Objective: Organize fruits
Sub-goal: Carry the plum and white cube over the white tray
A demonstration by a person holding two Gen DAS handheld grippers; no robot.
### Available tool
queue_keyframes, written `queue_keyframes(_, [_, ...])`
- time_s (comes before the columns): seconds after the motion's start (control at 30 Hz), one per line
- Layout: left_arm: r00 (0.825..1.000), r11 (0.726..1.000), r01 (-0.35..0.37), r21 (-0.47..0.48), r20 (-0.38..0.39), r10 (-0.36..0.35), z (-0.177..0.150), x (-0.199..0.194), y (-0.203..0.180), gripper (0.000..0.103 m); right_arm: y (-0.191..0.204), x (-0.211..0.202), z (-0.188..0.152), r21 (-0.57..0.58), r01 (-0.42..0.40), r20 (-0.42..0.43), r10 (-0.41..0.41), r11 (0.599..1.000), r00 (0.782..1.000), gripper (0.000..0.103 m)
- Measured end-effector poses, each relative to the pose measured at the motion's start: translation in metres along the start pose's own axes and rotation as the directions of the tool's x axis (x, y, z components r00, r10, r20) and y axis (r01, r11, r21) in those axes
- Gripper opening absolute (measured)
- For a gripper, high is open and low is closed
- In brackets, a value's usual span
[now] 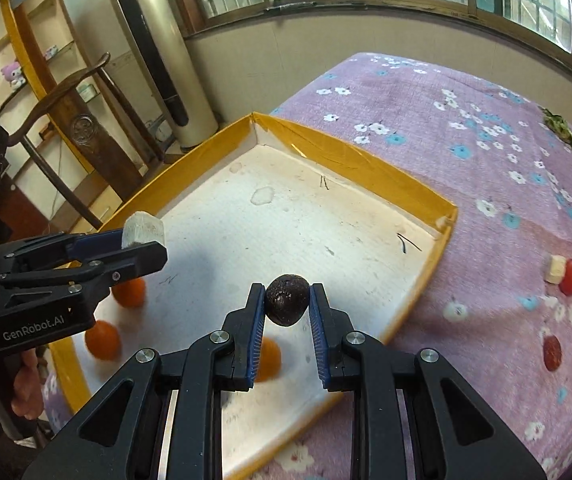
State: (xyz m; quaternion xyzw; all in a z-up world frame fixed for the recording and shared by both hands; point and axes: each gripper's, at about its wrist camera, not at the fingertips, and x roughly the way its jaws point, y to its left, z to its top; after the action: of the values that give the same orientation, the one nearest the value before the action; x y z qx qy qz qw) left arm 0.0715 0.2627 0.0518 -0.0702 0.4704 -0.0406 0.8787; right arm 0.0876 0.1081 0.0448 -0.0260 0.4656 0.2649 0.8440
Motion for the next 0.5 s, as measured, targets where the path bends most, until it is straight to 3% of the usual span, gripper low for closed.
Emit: queue_keyframes(0.5, [0.995, 1.0, -0.032, -0.002, -0.09, 0.031, 0.006, 0.033, 0.015, 0.046, 0.006, 0.037, 0.006, -0.029, 0.024, -0.071, -0.026, 0.999, 0.997, 0.022])
